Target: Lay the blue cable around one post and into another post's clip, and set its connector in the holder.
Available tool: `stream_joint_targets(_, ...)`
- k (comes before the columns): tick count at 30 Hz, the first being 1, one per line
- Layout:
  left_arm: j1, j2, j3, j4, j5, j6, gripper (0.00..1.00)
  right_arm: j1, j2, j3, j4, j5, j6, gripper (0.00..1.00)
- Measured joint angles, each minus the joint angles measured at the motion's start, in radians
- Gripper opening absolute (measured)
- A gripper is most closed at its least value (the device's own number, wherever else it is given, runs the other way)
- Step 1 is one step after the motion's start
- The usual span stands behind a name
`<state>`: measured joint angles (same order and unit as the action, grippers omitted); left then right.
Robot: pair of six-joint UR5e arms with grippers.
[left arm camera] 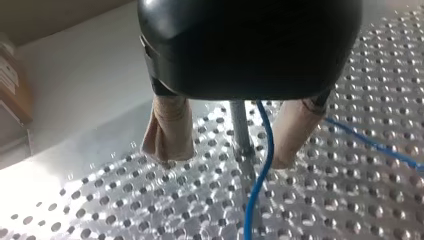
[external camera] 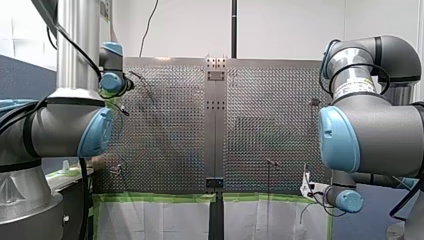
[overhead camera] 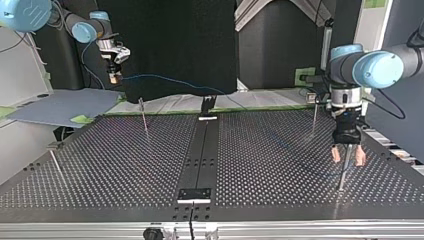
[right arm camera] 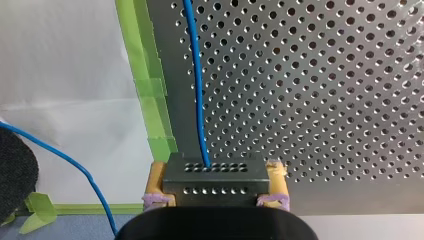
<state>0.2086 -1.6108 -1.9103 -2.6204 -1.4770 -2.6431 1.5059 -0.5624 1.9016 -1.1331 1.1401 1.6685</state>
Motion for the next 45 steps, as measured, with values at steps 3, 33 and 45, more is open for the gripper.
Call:
stream_joint_targets(3,0.000,0.021,-0.018,0.001,0.010,-0.008,1.00,0.002,0.000,0.000,-0.001,0.002,0.001,0.00)
stream_joint_targets(33,-0.011,0.168,-0.145,0.020,0.062,-0.029,1.00,0.010,0.000,0.000,-0.002,0.003,0.001,0.00)
stream_joint_targets(45,-0.015,0.214,-0.183,-0.036,0.043,0.026,1.00,0.010,0.000,0.000,-0.002,0.003,0.003,0.00)
